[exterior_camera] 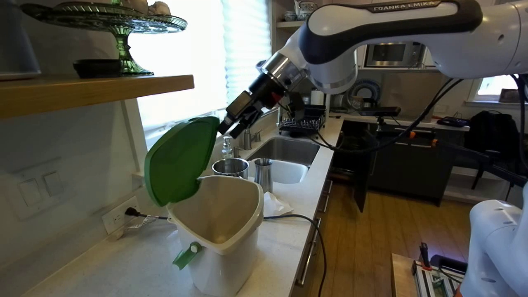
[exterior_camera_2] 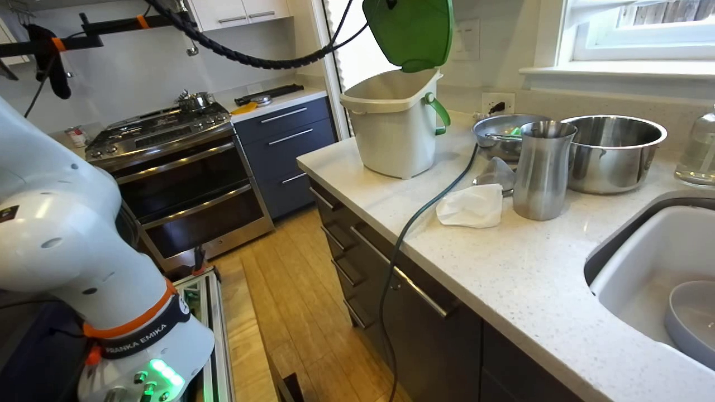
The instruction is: Open the lid on the bin and put a paper towel into it
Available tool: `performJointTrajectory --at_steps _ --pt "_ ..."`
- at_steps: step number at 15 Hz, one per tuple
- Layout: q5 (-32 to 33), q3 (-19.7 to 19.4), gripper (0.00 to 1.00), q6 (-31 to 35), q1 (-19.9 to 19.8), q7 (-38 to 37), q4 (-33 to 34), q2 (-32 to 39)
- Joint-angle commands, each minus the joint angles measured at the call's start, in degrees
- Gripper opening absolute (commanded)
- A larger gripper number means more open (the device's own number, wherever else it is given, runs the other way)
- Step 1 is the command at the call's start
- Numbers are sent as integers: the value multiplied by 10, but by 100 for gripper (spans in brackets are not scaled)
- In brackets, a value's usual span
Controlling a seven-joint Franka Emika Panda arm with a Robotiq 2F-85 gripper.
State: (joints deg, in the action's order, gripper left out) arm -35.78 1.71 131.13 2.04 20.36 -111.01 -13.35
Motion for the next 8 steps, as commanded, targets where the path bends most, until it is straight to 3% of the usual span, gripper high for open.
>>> performJointTrajectory --at_steps 1,5,8 --pt "127 -19 100 -72 -22 -83 -39 -55" --pt "241 -45 100 -172 -48 -116 -42 -74" --pt "244 -73 100 -218 -55 -100 -57 -74"
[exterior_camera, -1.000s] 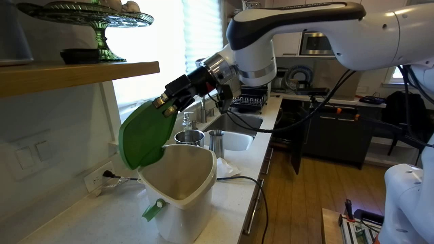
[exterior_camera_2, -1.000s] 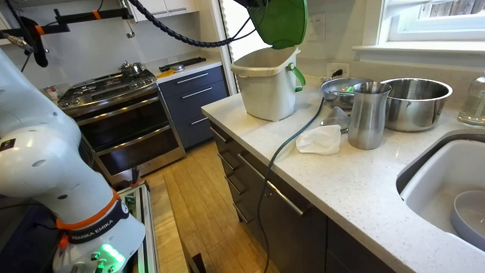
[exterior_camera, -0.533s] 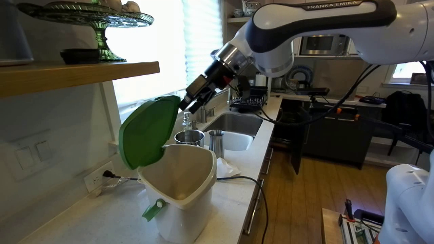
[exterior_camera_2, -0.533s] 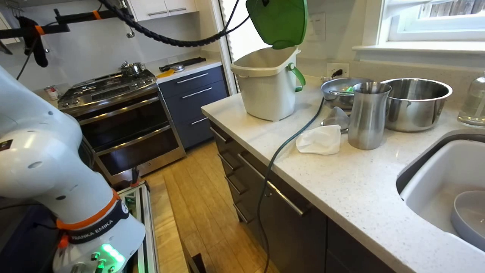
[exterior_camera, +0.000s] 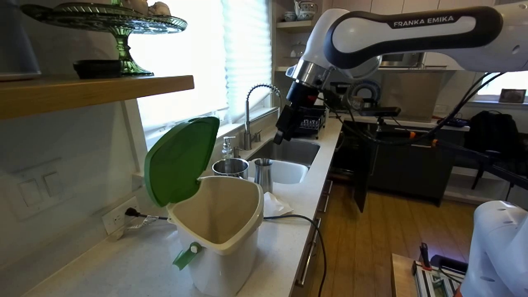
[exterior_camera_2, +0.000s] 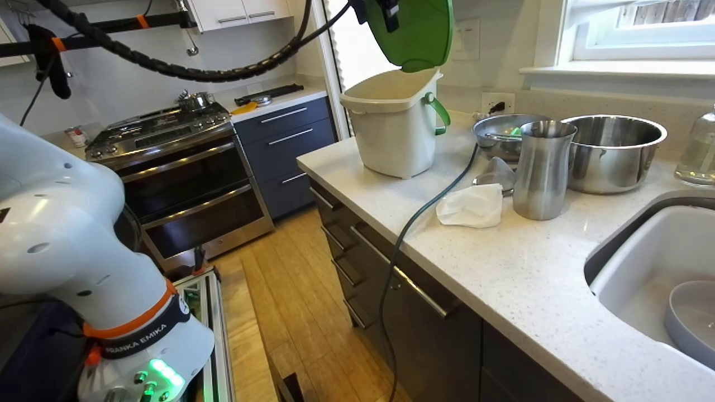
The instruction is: Open the lid on the bin and put a paper towel into it
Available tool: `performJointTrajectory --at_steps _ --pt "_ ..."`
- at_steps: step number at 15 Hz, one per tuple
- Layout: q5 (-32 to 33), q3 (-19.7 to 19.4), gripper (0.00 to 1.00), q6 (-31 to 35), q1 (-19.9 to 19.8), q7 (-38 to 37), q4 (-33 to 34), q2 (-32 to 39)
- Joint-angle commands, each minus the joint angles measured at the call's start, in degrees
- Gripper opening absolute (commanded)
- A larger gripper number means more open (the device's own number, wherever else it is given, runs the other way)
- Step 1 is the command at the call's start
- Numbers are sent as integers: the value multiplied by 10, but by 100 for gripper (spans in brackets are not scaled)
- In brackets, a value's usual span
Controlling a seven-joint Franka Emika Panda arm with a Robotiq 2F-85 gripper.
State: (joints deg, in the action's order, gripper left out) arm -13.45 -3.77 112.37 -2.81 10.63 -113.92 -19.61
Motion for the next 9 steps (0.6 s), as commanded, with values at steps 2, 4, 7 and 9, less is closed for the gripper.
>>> performJointTrajectory --at_steps 2,4,7,9 --pt "8 -21 100 -21 0 -1 -11 0" --pt "7 -26 100 -21 -1 2 -14 2" --pt "7 -24 100 -21 2 1 -10 2" --pt "35 -18 100 -6 -5 -5 -10 12"
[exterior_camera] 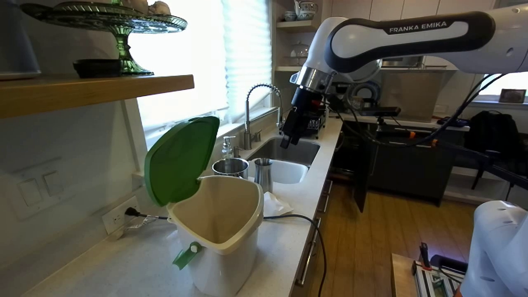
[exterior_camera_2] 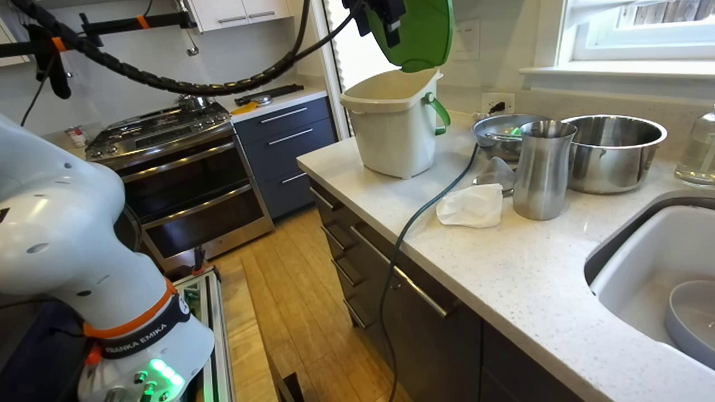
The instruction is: Open the lid on the bin and put a paper towel into it
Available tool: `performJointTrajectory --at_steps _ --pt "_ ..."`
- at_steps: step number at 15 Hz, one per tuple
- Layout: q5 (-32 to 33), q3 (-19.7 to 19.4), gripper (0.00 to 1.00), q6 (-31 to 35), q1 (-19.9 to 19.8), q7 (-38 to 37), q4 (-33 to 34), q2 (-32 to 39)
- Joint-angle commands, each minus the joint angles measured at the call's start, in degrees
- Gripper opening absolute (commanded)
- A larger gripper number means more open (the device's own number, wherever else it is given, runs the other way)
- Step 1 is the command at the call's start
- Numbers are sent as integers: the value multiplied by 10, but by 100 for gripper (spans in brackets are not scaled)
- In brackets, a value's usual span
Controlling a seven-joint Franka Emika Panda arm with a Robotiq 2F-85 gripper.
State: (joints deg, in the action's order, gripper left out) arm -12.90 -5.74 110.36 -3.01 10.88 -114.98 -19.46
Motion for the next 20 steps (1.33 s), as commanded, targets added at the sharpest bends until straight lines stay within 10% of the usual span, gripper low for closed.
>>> performJointTrajectory --at_steps 1,7,20 --pt "57 6 100 45 -14 -30 -4 20" --pt "138 -21 100 177 -54 -83 -40 101" --pt "39 -32 100 179 -59 -100 -67 231"
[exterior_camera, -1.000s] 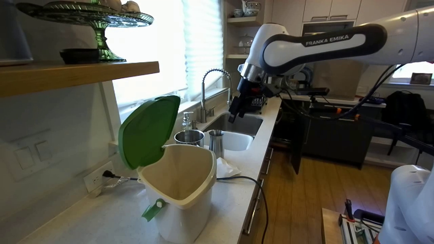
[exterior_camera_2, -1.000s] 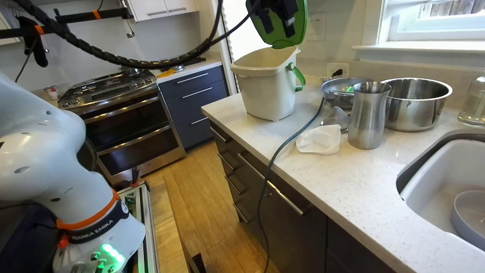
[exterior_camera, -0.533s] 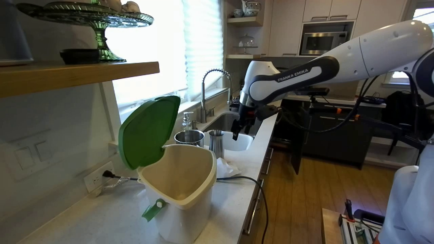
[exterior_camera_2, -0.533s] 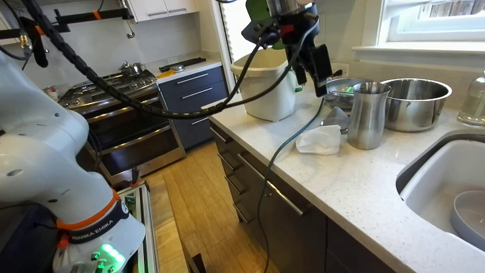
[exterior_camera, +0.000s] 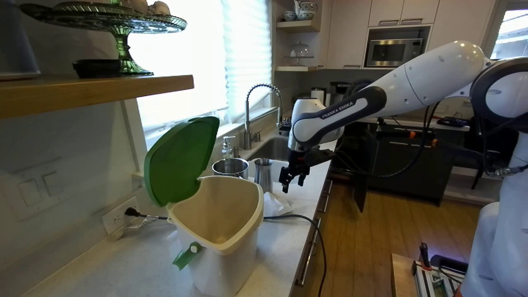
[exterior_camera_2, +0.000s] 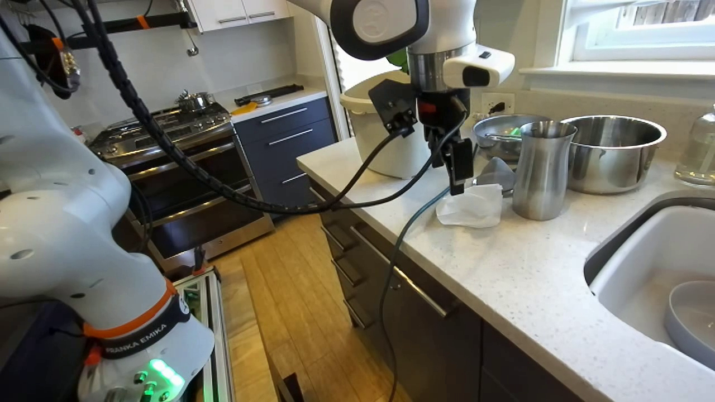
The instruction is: Open the lid on the bin and put a paper towel into it
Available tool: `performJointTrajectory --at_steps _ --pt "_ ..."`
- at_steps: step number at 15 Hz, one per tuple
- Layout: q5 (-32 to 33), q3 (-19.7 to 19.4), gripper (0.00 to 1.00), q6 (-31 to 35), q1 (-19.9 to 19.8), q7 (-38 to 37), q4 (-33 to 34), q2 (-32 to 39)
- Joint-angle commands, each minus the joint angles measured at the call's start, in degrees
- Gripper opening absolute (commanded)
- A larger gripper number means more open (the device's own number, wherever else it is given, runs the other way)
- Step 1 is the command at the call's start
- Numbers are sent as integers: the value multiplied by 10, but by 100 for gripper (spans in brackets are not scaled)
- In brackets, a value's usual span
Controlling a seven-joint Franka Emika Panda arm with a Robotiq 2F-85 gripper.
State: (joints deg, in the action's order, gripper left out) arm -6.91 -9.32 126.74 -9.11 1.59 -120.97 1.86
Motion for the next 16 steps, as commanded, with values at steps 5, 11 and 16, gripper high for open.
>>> performJointTrajectory --at_steps 5,11,16 --pt "-32 12 100 72 4 -16 -14 49" --pt "-47 22 73 139 3 -3 -18 74" --pt "-66 28 33 150 1 0 -16 82"
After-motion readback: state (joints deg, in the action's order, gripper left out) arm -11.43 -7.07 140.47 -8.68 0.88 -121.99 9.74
